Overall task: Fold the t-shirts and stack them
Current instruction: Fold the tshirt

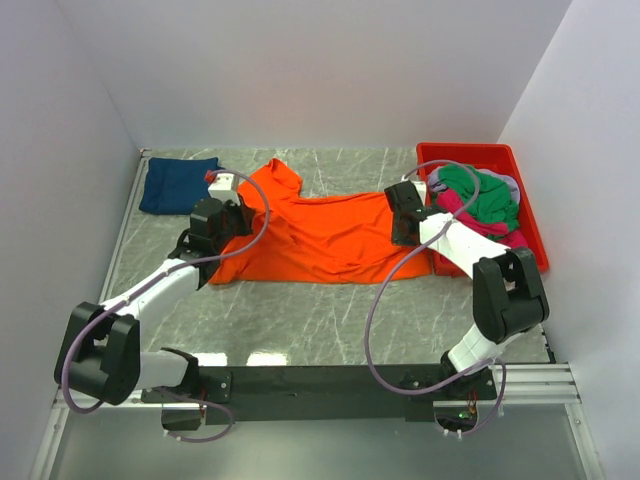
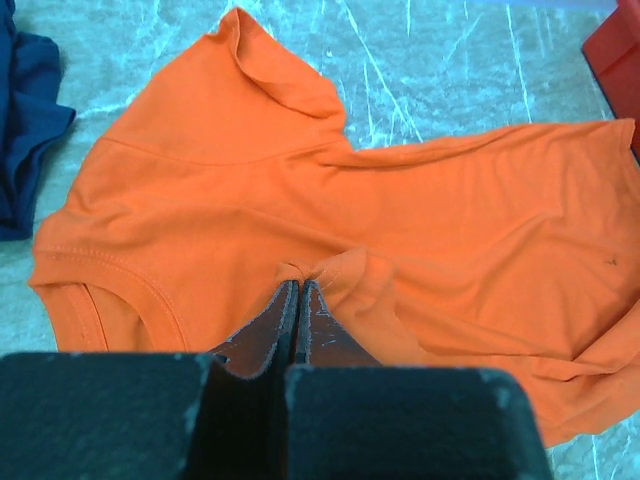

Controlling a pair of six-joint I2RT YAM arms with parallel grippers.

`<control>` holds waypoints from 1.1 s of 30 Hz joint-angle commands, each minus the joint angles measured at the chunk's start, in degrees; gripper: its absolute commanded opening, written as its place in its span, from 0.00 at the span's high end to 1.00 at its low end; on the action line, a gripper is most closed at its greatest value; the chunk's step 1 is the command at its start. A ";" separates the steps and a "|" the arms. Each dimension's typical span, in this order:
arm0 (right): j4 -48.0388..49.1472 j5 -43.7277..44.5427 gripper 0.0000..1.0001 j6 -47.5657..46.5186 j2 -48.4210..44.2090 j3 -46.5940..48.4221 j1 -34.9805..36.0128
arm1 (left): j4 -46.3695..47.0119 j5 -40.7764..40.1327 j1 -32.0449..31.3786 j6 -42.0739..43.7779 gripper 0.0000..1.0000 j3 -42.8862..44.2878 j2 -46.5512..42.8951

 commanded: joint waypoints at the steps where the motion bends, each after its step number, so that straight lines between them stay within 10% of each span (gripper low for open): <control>1: 0.35 1.83 1.00 -0.70 -3.36 1.44 -0.81 | 4.30 2.16 1.18 1.19 0.99 1.98 -1.25; 33: 0.43 0.95 1.00 -1.49 -0.20 2.84 -3.18 | 7.73 4.71 4.79 -0.30 0.99 1.71 2.44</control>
